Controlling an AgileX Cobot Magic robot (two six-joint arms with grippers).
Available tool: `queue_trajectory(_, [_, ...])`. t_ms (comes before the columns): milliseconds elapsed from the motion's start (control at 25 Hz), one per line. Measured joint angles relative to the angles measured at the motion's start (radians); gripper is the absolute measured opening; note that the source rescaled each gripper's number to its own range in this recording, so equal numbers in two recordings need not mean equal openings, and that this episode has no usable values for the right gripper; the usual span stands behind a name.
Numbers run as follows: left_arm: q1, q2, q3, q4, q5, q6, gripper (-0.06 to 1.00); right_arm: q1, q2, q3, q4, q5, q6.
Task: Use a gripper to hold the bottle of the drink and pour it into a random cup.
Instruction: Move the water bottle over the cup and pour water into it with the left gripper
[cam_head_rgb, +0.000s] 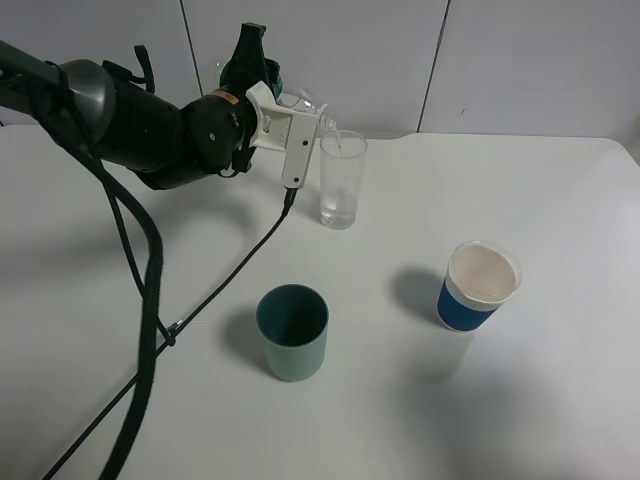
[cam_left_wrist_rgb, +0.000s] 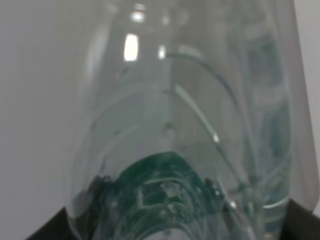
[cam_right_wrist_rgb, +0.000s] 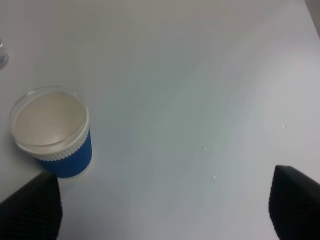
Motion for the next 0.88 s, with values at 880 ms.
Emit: queue_trajectory(880, [0.0, 0.0, 0.0, 0.008, -0.014, 0.013, 0.03, 0.0, 0.0, 0.0, 0.0, 0.0, 0.0])
